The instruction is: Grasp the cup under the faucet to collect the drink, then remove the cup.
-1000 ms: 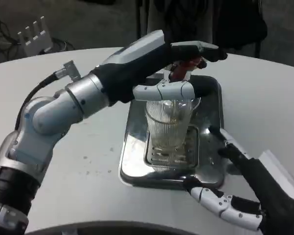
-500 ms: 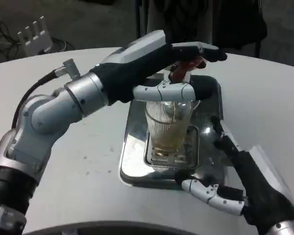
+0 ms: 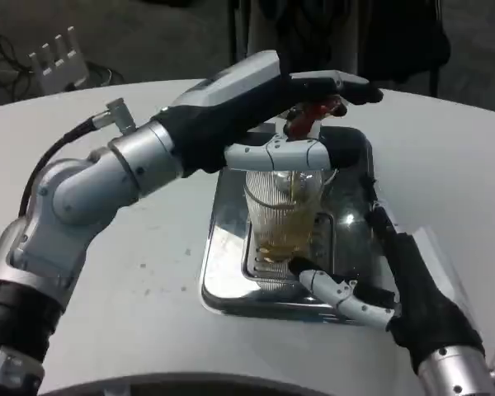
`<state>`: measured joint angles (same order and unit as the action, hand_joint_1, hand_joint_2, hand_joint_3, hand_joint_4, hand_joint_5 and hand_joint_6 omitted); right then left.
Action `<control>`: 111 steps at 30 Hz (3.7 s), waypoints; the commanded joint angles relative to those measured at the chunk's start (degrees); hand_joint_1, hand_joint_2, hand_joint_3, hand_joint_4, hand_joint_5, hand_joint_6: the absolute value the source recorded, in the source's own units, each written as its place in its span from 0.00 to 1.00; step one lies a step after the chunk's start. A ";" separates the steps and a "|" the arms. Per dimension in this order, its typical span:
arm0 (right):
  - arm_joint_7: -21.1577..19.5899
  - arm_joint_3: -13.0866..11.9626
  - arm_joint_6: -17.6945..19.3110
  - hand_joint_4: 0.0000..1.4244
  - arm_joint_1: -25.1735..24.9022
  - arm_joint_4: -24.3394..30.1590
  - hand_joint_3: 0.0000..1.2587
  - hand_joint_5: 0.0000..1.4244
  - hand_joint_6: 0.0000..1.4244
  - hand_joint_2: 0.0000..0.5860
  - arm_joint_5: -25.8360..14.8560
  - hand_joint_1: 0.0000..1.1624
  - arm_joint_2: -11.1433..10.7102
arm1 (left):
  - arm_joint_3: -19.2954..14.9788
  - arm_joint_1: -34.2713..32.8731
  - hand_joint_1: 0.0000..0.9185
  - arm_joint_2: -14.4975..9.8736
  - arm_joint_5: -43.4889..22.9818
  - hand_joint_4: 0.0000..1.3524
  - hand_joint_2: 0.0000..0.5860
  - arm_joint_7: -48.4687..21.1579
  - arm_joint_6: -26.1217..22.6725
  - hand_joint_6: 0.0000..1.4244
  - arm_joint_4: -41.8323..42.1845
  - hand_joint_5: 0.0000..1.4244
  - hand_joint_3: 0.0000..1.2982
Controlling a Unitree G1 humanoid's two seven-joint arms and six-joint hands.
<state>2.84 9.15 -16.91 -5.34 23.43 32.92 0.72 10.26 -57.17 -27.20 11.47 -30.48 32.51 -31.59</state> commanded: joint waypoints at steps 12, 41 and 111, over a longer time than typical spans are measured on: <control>-7.32 1.45 -0.29 0.00 -8.72 -12.43 0.00 0.04 0.10 0.35 -2.35 0.64 2.55 | 0.76 1.61 0.00 -1.63 1.06 0.14 0.13 -1.46 -1.09 0.21 0.72 0.18 0.20; -12.18 1.52 1.85 0.00 -18.23 -23.77 0.00 0.03 0.07 0.35 -7.93 0.63 3.71 | 0.66 0.54 0.00 -2.60 0.99 0.15 0.15 -2.26 -0.82 0.21 -0.59 0.19 0.21; -30.01 5.82 6.45 0.07 -27.03 -42.50 0.05 0.12 0.11 0.36 -11.99 0.61 11.78 | 0.15 0.37 0.00 -5.67 0.01 0.15 0.18 -3.41 0.48 0.22 -2.80 0.19 0.22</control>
<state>-25.48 15.06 -9.96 -30.94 -17.47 22.06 5.92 10.05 -58.24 -31.24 9.92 -32.56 34.07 -33.35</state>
